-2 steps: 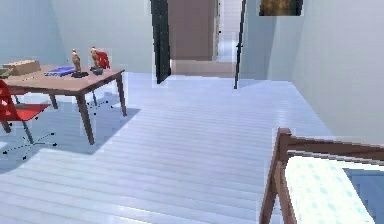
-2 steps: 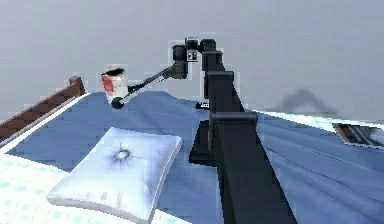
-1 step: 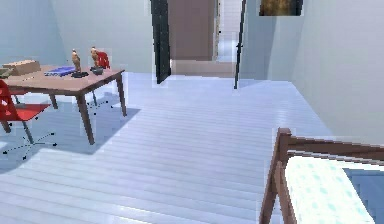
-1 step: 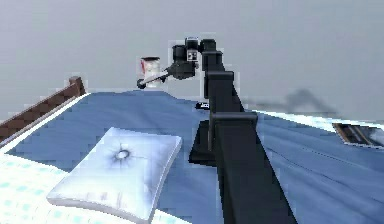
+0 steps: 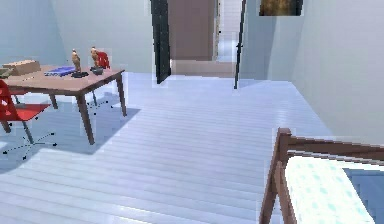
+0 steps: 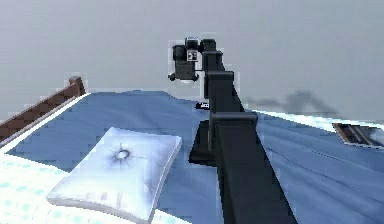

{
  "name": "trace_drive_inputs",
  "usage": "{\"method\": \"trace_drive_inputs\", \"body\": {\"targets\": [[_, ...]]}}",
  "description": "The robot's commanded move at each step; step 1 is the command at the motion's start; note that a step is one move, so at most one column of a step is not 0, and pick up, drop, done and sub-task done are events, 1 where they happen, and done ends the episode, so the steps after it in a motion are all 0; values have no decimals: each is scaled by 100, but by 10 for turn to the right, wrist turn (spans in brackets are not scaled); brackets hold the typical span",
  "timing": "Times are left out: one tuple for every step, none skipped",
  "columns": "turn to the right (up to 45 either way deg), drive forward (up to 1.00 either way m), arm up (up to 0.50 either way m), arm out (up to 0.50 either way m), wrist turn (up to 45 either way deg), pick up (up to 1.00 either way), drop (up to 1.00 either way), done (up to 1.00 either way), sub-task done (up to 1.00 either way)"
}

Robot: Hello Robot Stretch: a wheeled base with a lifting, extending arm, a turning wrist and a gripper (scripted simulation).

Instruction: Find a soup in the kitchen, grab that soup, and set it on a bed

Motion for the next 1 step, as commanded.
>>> {"method": "trace_drive_inputs", "body": {"targets": [[0, 0, -2, 0, 0, 0, 0, 0, 0]]}}
